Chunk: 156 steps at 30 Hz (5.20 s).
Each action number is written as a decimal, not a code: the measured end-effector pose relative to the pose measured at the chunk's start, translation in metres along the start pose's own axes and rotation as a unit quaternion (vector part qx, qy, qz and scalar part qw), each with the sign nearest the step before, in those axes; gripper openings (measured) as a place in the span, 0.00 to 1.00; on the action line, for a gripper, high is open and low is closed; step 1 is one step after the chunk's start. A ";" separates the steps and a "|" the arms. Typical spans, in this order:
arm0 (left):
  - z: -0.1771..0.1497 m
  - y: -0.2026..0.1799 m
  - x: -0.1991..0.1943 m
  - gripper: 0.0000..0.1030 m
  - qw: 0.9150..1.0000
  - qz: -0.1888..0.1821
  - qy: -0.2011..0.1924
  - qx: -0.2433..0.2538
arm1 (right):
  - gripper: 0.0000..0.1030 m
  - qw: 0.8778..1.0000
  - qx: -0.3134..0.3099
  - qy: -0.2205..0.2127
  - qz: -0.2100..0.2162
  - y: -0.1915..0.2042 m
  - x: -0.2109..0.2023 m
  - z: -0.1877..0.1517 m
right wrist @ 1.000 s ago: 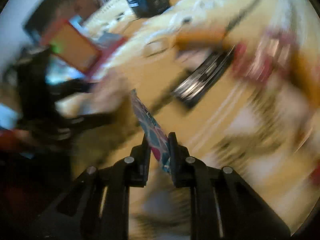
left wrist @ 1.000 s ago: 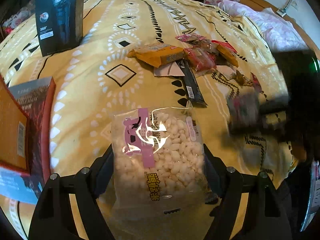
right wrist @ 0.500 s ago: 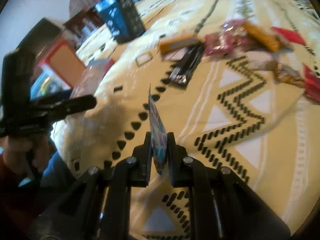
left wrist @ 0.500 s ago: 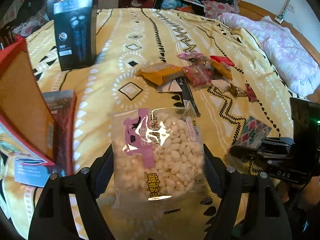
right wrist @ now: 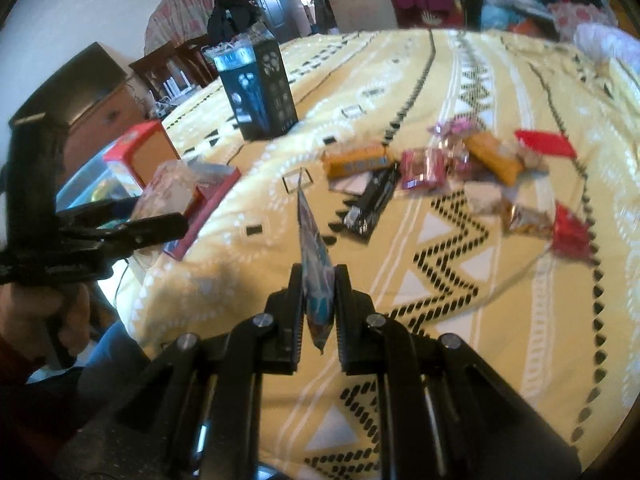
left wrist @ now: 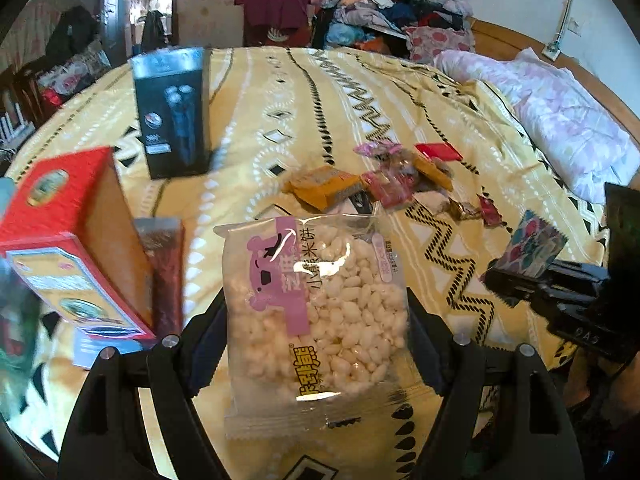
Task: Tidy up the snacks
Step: 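Lift and carry the rice-cracker bag and patterned packet toward the glass bowl, then lower both snacks into the glass bowl and open both tools, then return both open tools from the bowl to the snacks on the bedspread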
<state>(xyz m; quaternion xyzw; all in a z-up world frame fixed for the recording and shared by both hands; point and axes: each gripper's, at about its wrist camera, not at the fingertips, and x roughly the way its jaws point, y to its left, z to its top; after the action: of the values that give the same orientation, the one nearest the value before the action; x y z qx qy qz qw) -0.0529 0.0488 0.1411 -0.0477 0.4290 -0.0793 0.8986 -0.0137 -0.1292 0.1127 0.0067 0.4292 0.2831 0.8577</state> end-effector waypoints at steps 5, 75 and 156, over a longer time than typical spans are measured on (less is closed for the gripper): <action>0.009 0.012 -0.019 0.78 1.000 0.016 -0.017 -0.005 | 0.14 0.999 -0.025 -0.018 -0.007 0.011 -0.014 0.026; 0.018 0.409 -0.180 0.78 0.950 0.195 -0.079 -0.229 | 0.14 0.940 -0.284 0.062 0.180 0.412 0.142 0.240; -0.002 0.422 -0.147 0.99 0.943 0.202 -0.029 -0.263 | 0.76 0.947 -0.257 0.085 0.175 0.405 0.175 0.220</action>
<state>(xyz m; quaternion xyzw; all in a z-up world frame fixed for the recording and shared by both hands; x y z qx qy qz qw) -0.1025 0.4904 0.1868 -0.1971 0.4091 0.2211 0.8631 0.0373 0.3479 0.2269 -0.1630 0.4051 0.5285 0.7280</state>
